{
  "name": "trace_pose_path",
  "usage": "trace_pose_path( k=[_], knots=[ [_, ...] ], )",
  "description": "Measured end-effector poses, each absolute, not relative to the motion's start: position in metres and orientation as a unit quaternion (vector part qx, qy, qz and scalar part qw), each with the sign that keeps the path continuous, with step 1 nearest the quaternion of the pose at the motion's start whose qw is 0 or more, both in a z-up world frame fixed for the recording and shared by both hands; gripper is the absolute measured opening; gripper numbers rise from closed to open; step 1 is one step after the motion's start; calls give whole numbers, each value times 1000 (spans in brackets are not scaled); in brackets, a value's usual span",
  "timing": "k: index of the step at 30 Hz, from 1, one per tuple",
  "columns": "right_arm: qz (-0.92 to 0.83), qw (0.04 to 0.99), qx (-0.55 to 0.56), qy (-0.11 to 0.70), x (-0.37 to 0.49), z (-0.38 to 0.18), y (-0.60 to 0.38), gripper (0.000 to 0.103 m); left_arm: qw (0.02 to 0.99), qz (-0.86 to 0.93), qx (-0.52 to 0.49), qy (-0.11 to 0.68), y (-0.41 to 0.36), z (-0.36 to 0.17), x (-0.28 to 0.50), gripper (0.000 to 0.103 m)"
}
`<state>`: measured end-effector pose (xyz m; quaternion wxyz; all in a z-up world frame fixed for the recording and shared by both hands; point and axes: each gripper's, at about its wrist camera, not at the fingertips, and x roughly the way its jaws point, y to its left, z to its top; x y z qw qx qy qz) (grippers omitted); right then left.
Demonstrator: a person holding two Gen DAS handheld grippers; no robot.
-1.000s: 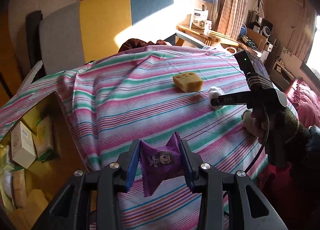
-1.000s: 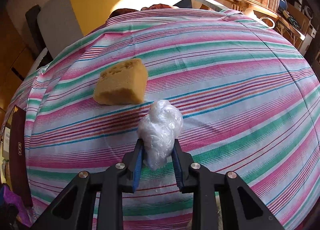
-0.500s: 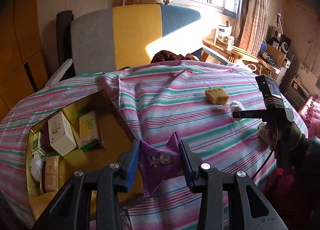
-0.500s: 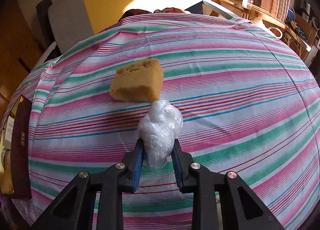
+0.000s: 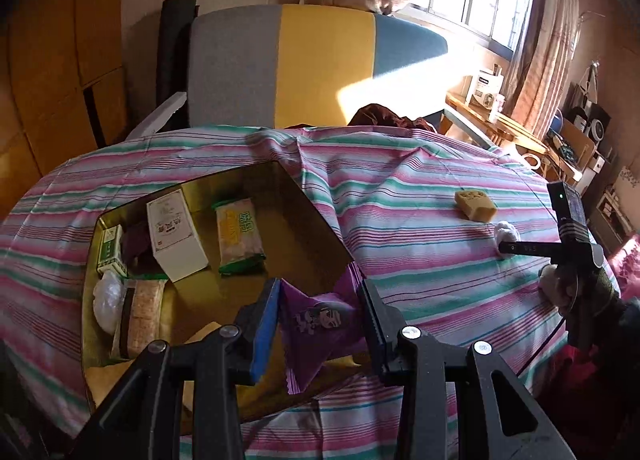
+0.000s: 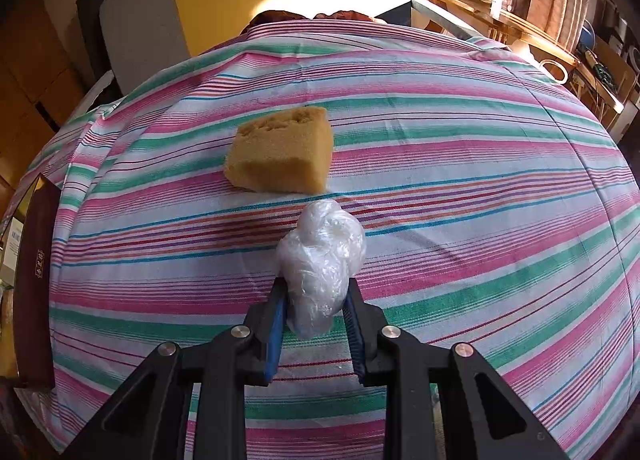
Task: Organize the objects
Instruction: 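Carry the purple snack into the gold tray and open left tool while right tool holds the ball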
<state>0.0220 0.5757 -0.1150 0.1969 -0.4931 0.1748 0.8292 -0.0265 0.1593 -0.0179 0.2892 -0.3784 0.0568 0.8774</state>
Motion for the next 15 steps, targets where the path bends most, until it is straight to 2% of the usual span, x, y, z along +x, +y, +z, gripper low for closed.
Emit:
trace_pose_path(
  k=[9,15],
  knots=[
    [829,199,-497,165,20,-116,576,26,200,885,-419,-38,64,-31,-79,40],
    [829,195,-499,159,19,-117,572,26,194,872,-446,-52,67,-51,-97,40]
  ],
)
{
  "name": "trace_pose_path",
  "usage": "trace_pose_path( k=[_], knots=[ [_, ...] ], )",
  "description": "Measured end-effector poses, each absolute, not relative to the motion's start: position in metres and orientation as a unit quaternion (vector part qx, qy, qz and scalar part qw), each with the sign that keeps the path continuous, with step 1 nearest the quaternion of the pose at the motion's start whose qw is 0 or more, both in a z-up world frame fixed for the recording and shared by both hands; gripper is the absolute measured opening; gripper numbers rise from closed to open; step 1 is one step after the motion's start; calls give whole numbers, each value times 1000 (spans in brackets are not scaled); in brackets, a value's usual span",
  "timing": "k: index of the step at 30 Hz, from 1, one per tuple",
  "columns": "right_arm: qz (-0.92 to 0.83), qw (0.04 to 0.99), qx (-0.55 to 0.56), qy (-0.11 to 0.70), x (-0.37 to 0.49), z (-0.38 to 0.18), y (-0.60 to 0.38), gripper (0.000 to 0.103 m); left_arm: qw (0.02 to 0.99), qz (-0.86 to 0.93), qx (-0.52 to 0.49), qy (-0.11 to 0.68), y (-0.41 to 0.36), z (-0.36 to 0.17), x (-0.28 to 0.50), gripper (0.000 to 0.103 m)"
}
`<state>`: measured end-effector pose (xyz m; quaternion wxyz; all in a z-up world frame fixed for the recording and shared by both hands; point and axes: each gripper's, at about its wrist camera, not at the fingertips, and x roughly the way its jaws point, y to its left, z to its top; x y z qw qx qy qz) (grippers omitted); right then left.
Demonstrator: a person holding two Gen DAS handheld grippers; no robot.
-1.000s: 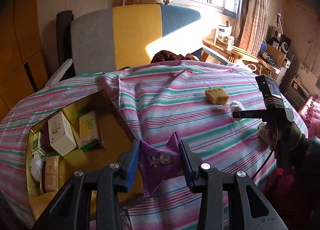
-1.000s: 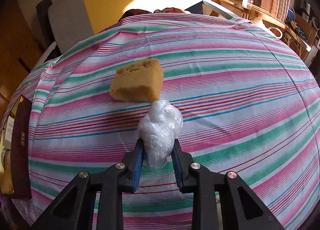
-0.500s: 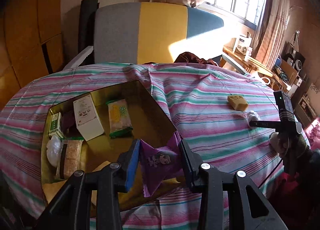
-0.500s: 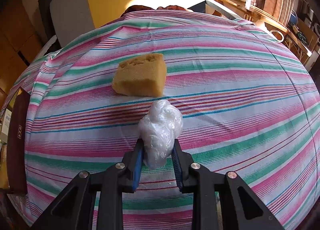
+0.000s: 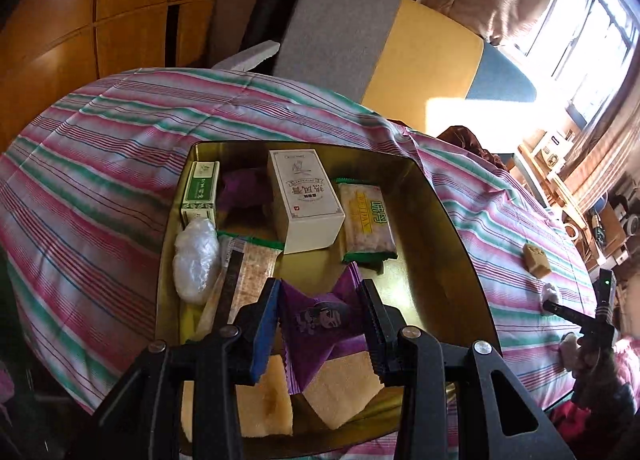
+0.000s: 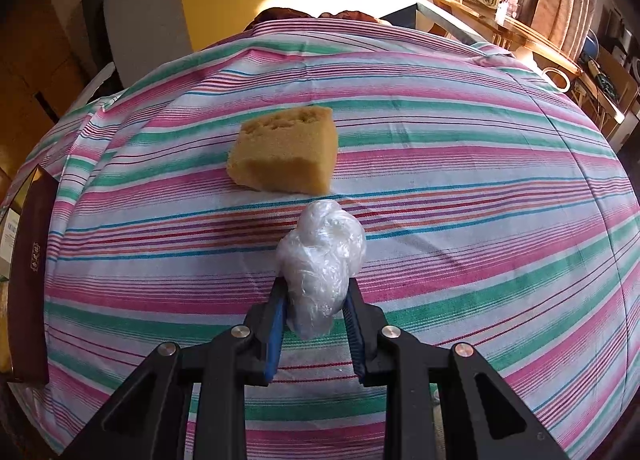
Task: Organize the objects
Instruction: 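Carry the purple snack into the gold tray and open left tool while right tool holds the ball, then carry the plastic-wrapped ball into the gold tray and open the right tool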
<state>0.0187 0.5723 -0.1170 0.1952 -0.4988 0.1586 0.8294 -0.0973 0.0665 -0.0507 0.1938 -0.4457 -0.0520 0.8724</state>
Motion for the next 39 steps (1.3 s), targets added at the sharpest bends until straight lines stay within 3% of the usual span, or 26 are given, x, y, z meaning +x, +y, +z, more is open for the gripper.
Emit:
trace_pose_path(
  k=[11,17,39],
  knots=[
    [829,194,-501,157,19,-119,572,26,176,861,-478,9,103,-88,-134,41],
    [829,193,-502,155,19,-120,570,26,156,853,-497,21,100,-111,-134,47],
    [829,200,-502,143,16,-123,568,26,125,909,-395,52,84,-52,-86,53]
  ],
)
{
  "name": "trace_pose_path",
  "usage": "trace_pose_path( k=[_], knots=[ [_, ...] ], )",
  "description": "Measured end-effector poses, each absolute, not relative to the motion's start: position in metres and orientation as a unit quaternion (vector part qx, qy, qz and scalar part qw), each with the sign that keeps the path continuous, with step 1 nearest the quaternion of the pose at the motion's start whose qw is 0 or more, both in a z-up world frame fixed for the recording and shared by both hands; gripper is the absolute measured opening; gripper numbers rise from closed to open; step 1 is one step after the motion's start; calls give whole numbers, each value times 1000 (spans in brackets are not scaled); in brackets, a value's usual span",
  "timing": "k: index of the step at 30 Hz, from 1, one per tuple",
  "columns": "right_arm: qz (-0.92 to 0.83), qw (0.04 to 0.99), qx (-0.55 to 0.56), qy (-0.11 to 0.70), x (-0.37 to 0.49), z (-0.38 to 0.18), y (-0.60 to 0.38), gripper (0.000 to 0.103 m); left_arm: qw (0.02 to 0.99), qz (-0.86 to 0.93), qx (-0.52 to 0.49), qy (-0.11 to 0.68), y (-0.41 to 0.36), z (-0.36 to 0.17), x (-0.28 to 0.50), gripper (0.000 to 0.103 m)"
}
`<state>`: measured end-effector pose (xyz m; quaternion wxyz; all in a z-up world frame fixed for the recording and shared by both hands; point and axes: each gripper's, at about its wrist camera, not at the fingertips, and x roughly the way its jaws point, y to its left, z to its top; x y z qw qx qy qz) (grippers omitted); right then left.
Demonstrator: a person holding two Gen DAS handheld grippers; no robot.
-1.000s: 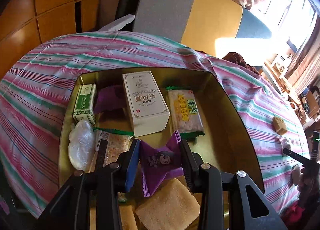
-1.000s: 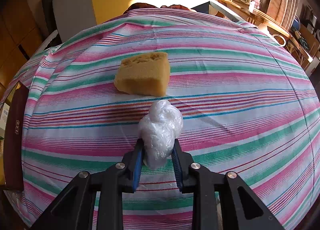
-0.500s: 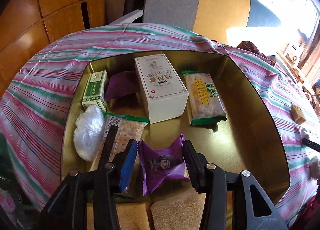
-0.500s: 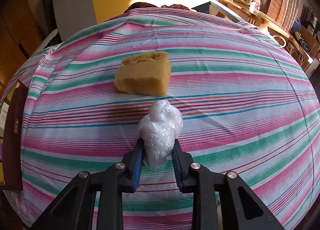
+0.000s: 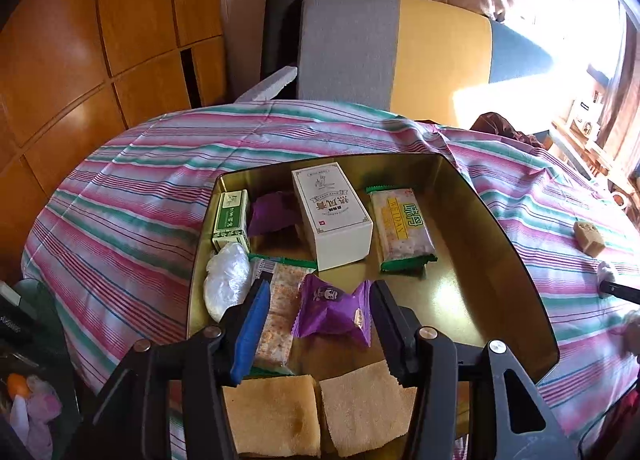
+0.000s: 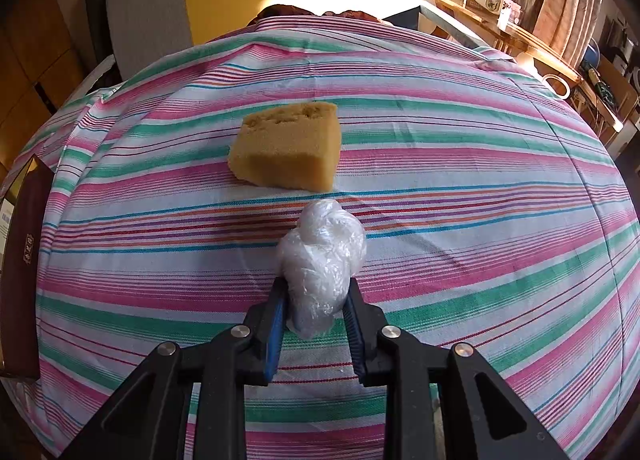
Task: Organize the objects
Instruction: 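Carry the plastic-wrapped ball into the gold tray and open the right tool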
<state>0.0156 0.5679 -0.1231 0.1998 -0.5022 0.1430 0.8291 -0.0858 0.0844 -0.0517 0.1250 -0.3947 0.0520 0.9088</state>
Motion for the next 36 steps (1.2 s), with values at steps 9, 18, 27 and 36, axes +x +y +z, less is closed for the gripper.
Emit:
trace_pose_path(
  k=[9,18,27,36],
  knots=[
    [829,203,-501,140,17,-123,566,26,130,924,-355,60,84,-27,-64,58],
    [837,217,-482,144,27,-103,560,26,140,925,-350,53,80,-22,-56,59],
    [881,157,-426,133,21,-45,500,26,132,923,-359,39,60,-30,-54,59],
    [909,21,-407,87,-21,-12,380,26,104,926,-363,10,24,-33,-56,60]
  ],
)
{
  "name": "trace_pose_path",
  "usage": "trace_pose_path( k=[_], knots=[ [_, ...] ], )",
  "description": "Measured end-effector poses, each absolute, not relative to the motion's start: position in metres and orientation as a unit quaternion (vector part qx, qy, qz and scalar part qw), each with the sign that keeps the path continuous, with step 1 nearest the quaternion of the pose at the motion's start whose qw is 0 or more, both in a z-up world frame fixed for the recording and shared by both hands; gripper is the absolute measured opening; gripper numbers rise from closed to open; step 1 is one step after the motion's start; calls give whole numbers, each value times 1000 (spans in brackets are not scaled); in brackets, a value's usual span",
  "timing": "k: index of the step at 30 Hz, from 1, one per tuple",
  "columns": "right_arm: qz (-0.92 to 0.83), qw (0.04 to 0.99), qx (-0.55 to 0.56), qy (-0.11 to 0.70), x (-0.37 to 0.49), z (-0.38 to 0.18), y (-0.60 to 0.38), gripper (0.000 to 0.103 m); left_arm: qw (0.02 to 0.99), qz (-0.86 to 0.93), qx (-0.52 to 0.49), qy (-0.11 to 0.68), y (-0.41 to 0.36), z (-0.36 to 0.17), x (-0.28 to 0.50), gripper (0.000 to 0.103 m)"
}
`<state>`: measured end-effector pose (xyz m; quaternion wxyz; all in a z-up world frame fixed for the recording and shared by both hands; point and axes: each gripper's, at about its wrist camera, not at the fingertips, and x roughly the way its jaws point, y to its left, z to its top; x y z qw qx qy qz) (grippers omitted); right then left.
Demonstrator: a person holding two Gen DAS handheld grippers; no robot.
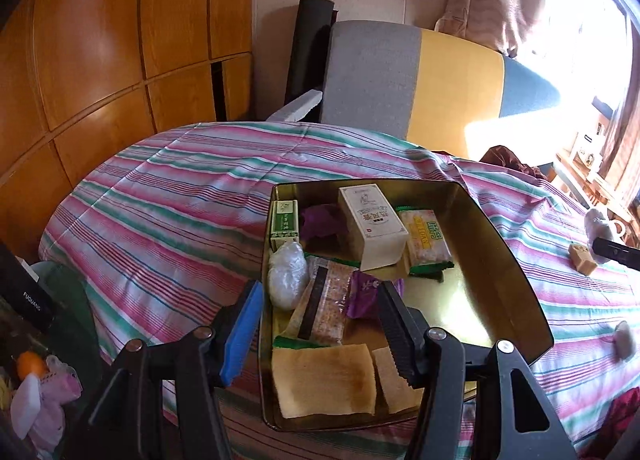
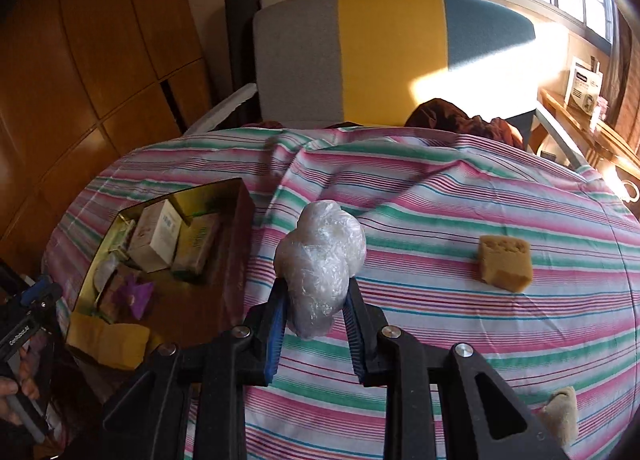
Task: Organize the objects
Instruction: 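Carry the plastic-wrapped ball into the gold tray and open the right tool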
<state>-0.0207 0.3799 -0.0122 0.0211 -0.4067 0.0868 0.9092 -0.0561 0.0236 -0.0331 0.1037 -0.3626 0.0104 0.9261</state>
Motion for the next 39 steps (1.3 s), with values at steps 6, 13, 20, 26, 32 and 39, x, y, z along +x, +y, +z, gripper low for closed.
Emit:
trace_pose_path(
  k=[6,13,20,26,32,39],
  knots=[
    [903,-60,-422,51,-48,-19,297,26,85,927,-366,-9,0,-36,-57,60],
    [876,-98,-472,21,-84,-64,233,27,73,926,-371,-24,-20,-41,-57,61],
    [849,-99,-519,19,-109,-106,205,29,71,920,-384,-31,-27,-51,-59,61],
    [840,-106,-531,30,-110,-117,199,39,78,918,-387,-25,-22,-53,-58,63],
    [848,-100,-519,38,-102,-108,205,44,80,920,-382,-19,-17,-50,-55,64],
    [864,-93,-492,50,-84,-86,216,46,87,924,-373,-10,-10,-42,-48,67]
  ],
)
